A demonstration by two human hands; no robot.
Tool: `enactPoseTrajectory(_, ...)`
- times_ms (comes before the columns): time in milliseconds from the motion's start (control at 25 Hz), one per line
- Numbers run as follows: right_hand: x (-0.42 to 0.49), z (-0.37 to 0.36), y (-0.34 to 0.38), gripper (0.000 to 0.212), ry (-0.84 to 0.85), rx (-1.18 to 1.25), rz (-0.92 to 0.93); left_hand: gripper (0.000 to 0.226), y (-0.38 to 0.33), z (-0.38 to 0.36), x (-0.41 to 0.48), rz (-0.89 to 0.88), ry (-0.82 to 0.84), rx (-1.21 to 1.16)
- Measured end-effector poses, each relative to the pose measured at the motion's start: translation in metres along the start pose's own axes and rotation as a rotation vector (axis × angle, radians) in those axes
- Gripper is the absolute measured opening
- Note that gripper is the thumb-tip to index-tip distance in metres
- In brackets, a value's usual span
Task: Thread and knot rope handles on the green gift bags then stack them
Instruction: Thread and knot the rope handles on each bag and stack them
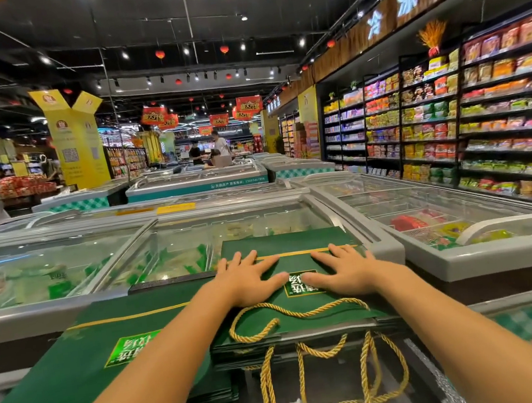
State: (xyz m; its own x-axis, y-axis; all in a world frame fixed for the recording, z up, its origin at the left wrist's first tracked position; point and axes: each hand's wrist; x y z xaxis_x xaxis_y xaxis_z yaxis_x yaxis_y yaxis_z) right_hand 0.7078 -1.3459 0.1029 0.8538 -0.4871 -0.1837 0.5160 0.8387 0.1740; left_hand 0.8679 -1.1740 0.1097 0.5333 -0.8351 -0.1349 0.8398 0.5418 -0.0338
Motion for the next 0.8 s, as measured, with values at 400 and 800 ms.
enactPoseTrajectory(400,0.008,-0.029,-0.002,0.099,-0.044,-0.011,-0.021,0.072,0.003,-0.028,0.007,0.015,-0.024,0.028)
enactPoseTrajectory(800,-0.035,0.022,0.068,0.052,-0.330,-0.093,0.188,0.042,0.052,0.018,-0.078,-0.082,-0.299,-0.180)
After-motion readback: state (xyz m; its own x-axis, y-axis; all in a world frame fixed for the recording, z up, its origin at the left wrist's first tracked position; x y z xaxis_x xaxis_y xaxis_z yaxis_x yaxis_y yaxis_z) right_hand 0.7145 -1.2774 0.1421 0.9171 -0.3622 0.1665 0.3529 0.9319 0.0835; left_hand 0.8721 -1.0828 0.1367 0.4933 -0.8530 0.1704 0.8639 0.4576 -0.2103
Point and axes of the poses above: each hand's wrist, its own x-axis towards the middle knuckle, its own z-axis out of the back of the hand, y = z × x, and after that the axes turned 7 degrees about y, right-handed
